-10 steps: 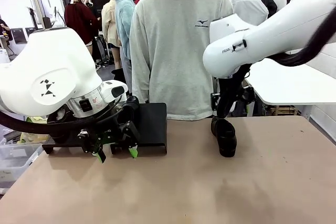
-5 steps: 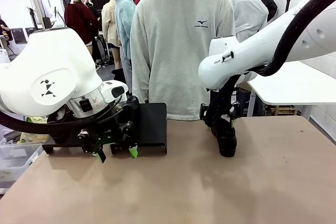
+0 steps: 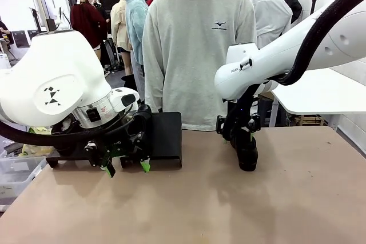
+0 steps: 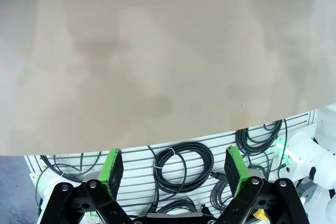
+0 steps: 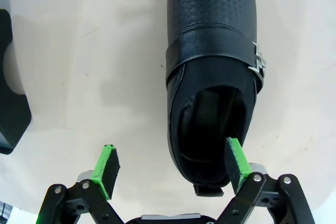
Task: Organize the shoes by placing them on the stand.
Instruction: Pick up one Shoe and place it in the middle of the table.
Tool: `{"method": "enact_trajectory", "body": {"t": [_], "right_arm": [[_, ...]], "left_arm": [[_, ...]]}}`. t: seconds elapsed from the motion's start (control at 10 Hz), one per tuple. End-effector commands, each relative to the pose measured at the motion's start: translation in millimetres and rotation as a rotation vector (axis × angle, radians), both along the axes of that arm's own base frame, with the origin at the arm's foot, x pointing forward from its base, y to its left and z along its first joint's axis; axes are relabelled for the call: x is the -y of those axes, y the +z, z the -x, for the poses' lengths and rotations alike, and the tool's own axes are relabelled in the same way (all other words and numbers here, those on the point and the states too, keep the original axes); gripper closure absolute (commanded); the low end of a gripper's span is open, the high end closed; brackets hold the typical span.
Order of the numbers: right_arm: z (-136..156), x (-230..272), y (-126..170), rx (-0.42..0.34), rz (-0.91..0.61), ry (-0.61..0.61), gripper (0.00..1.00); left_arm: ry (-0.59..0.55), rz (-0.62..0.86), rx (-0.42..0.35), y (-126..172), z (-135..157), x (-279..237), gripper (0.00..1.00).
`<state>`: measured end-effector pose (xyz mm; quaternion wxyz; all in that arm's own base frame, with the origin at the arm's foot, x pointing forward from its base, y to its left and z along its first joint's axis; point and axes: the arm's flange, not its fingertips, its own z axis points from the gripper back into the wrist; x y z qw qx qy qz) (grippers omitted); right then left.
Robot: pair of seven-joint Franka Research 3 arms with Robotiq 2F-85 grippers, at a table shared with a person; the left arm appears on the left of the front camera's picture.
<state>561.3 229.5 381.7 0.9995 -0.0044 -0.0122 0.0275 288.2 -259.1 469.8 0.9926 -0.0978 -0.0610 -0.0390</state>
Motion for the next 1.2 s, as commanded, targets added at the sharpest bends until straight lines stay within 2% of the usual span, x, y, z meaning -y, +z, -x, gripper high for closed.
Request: {"method": "enact_trajectory", "body": {"t": [0.0, 0.2, 0.5, 0.8, 0.9, 1.1], "right_arm": [[0, -1, 0, 0.000, -0.001, 0.002, 0.00], [-8, -2, -2, -0.012, -0.038, 0.009, 0.00], [-24, 1, -23, -0.051, -0.042, 0.008, 0.00], [-26, -2, -32, -0.063, -0.046, 0.025, 0.00], [-25, -3, -33, -0.061, -0.026, 0.028, 0.06], [-25, -5, -32, -0.066, -0.011, 0.026, 0.42]], "left_arm": [[0.004, 0.008, -0.007, 0, 1, -2, 0.00], [0.004, 0.008, -0.007, 0, 1, -2, 0.00], [0.004, 0.008, -0.007, 0, 1, -2, 0.00], [0.004, 0.008, -0.007, 0, 1, -2, 0.00], [0.004, 0.008, -0.007, 0, 1, -2, 0.00], [0.004, 0.008, -0.007, 0, 1, -2, 0.00]]}}
